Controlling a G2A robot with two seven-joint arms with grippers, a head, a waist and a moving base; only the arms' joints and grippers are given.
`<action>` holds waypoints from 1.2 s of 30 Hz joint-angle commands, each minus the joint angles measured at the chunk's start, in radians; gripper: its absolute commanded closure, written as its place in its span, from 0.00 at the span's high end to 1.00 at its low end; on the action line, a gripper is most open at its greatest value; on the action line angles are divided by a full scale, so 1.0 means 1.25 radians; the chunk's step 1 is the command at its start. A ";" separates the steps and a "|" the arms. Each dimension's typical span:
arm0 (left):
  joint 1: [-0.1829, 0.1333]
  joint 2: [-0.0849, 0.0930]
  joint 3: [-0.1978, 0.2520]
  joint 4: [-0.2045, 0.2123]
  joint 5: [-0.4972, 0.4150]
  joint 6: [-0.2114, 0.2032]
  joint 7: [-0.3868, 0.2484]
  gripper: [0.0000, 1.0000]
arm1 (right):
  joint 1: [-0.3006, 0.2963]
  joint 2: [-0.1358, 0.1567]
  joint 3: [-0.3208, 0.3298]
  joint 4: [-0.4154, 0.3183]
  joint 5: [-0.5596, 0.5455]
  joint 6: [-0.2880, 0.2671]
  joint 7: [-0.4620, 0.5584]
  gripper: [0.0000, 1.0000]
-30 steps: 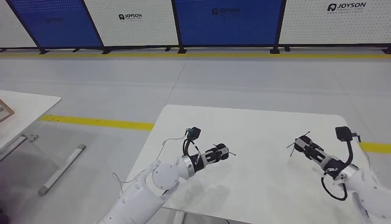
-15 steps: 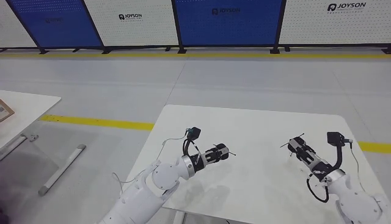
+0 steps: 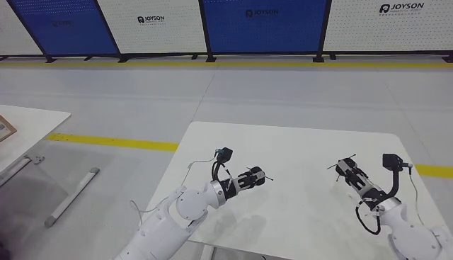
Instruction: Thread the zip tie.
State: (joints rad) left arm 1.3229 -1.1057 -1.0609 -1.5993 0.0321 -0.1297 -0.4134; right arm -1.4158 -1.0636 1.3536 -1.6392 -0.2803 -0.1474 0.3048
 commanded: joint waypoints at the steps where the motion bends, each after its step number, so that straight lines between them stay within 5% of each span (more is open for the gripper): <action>1: 0.000 0.000 0.000 0.000 0.000 0.000 0.000 0.00 | -0.018 -0.005 -0.021 -0.031 -0.048 0.039 -0.065 0.00; 6: 0.000 0.000 0.000 0.000 0.000 0.000 0.000 0.00 | -0.051 -0.016 -0.063 -0.078 -0.081 0.096 -0.127 0.00; 24: 0.000 0.000 0.000 0.000 0.000 0.000 0.000 0.00 | -0.051 -0.016 -0.063 -0.078 -0.081 0.096 -0.127 0.00; 29: 0.000 0.000 0.000 0.000 0.000 0.000 0.000 0.00 | -0.071 -0.023 -0.049 -0.071 0.059 0.025 -0.133 0.00; 36: 0.000 0.000 0.000 0.000 0.000 0.000 0.000 0.00 | -0.093 -0.039 -0.081 -0.055 0.157 0.003 -0.171 0.00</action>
State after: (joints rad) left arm 1.3229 -1.1057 -1.0609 -1.5993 0.0321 -0.1297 -0.4134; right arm -1.5306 -1.1091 1.2626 -1.7105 -0.0874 -0.1464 0.1079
